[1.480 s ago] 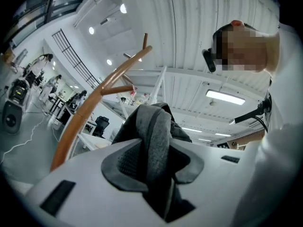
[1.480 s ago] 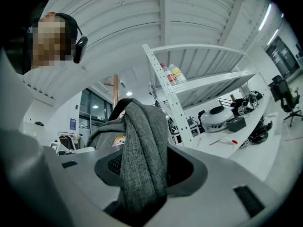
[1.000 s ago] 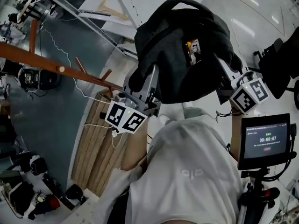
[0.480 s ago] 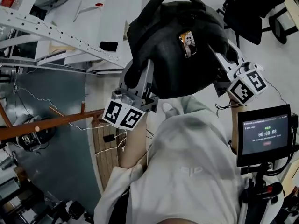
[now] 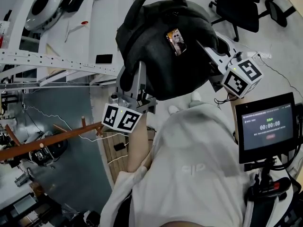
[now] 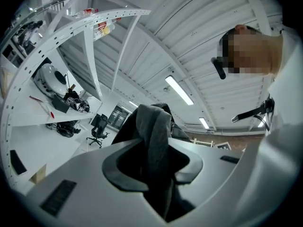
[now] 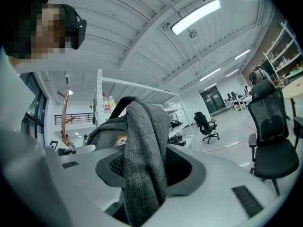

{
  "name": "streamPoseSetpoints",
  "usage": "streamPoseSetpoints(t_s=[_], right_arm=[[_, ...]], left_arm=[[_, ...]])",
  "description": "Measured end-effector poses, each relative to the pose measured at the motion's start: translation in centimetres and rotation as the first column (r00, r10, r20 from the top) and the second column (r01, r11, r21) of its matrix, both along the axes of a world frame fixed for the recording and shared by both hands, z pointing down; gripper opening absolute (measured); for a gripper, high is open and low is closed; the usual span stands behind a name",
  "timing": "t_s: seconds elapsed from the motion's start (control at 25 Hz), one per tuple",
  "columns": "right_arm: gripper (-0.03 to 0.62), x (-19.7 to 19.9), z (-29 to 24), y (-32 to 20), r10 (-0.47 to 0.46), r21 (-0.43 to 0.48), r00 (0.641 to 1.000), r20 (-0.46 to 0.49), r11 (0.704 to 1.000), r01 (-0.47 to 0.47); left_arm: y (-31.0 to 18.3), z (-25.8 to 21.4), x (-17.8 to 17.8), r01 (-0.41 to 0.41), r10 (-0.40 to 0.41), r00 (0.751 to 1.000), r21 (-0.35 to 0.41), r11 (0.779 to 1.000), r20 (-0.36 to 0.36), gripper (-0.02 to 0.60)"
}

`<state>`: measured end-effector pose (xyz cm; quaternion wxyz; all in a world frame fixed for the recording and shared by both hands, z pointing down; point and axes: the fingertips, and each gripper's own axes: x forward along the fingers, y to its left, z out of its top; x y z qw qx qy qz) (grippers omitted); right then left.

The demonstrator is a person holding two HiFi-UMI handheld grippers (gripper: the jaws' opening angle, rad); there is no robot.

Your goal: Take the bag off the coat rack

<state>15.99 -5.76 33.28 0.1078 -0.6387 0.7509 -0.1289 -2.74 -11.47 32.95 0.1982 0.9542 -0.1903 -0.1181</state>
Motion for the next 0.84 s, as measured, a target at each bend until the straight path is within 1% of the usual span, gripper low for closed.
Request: streamPoseSetpoints(t_s=[0.2, 0.84], right_arm=[[0.184, 0.05, -0.25, -0.19, 0.006, 0.005, 1.000, 0.005, 1.000, -0.006], [0.184, 0.38, 0.40, -0.15, 0.008, -0.004, 1.000, 0.003, 1.000, -0.008]], left_arm=[[-0.16, -0.37, 0.10, -0.008, 0.008, 1.000, 0.009, 1.000, 0.003, 0.112], [-0.14, 0.22, 0.44, -0.016, 0.016, 1.000, -0.008, 1.000, 0.004, 0.112]])
